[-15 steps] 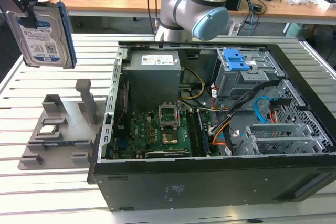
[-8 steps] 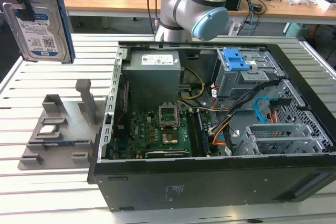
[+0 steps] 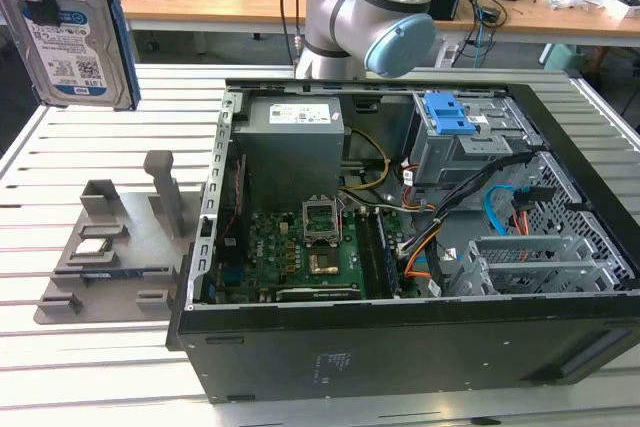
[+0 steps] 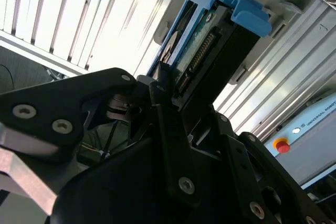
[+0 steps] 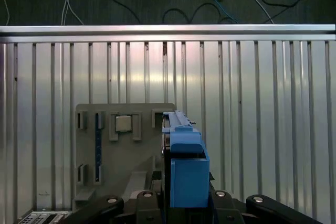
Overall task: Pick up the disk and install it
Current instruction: 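Pick up the disk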
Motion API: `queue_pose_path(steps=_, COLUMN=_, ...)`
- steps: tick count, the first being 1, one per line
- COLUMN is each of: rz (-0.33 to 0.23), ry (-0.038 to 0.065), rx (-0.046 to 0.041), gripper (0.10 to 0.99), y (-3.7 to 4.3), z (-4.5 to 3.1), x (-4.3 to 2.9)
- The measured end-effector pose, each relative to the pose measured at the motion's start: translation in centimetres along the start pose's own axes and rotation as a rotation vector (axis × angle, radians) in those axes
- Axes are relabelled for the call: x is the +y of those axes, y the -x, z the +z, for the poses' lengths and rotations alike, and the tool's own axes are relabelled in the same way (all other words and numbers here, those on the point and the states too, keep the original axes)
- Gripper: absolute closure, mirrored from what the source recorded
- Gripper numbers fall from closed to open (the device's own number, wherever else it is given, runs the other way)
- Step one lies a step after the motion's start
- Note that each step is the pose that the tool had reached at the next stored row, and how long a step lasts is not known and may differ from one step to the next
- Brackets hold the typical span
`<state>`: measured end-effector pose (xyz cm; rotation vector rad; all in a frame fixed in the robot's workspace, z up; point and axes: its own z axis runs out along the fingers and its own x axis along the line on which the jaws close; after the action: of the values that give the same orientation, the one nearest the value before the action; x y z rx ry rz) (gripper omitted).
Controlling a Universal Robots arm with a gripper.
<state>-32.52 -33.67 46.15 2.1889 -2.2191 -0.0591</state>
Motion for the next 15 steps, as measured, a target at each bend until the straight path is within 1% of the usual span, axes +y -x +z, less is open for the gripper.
queue_pose_path(steps=3, rz=0.0, ry=0.0, rx=0.0, gripper=0.722, y=0.05, z=-0.47, x=0.02)
queue_pose_path(steps=9, rz=0.0, ry=0.0, rx=0.0, gripper=0.722, y=0.21, z=-1.82, x=0.08)
queue_pose_path(steps=15, rz=0.0, ry=0.0, rx=0.0, gripper=0.722, y=0.28, z=-2.63, x=0.11)
